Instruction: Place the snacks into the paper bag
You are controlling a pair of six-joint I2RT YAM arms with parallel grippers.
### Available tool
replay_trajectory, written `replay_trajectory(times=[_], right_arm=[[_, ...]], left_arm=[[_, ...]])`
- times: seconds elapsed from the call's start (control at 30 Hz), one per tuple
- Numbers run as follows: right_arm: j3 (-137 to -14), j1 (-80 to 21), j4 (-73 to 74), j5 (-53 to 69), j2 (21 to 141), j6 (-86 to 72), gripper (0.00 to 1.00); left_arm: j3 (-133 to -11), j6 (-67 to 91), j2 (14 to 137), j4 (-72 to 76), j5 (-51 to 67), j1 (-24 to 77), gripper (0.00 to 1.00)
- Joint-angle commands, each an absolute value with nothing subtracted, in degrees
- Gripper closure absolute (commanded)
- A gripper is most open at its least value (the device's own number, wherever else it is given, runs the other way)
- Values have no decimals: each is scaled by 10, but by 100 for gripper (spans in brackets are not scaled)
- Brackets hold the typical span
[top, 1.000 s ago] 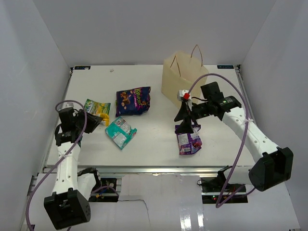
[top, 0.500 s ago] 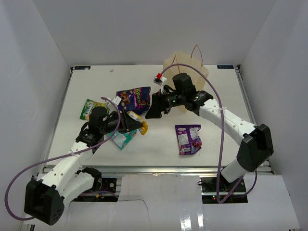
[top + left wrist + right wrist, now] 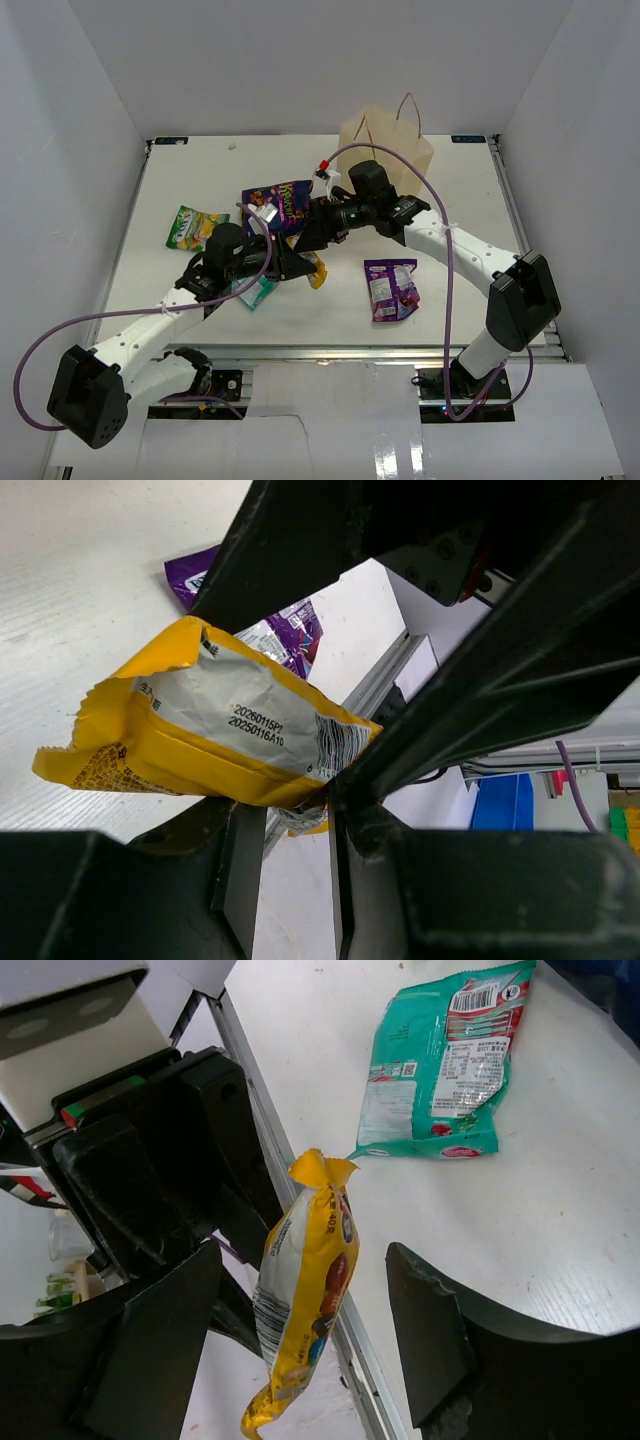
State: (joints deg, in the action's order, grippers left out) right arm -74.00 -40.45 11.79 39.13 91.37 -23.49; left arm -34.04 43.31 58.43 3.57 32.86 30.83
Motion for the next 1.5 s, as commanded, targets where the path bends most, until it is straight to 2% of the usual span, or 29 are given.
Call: replay_trajectory(times=[0.0,0.1,0.13,0.3,0.37,0.4,0.47,0.5,0.57,0.6,0.67,0.73,0.97,1.23,1.3,1.47], right_arm=[[-736,-410,95,404,922,-249,28],[-737,-410,91,411,929,-252,32],[-737,-410,89,417,931,-254,37],[-737,-410,76,439,940,-258,49],[-741,-410,69,456,942,-258,58],[-743,-410,63,471,942,-256,67],[-749,-410,55,489,940,-245,74],[-752,-409,55,508,939,-237,79],[-761,-408,54,523,934,-206,83],[-765,-403,54,549,932,-190,86],[-775,-394,56,571,930,-144,88],[-799,-367,56,603,930,-121,88],[-956,-284,175,560,945,31,91],[-1135,-172,181,429,952,61,90],[-1147,-152,168,377,957,62,90],[-1164,-117,144,337,991,82,89]], left_arm=[[-363,428,580,70,339,316,100],[-361,430,578,71,342,319,100],[-360,431,575,72,343,319,100],[-355,437,564,73,343,322,99],[-353,439,557,73,342,323,99],[-352,440,555,73,341,323,95],[-348,441,548,72,336,323,88],[-349,440,544,68,334,323,76],[-352,432,532,59,321,323,64],[-355,428,527,41,316,323,54],[-365,410,513,24,309,322,47],[-373,398,486,-10,291,323,35],[-385,375,394,-135,206,322,26],[-353,448,330,-265,-16,322,17],[-346,467,323,-279,-37,322,16],[-350,503,327,-311,-76,322,16]])
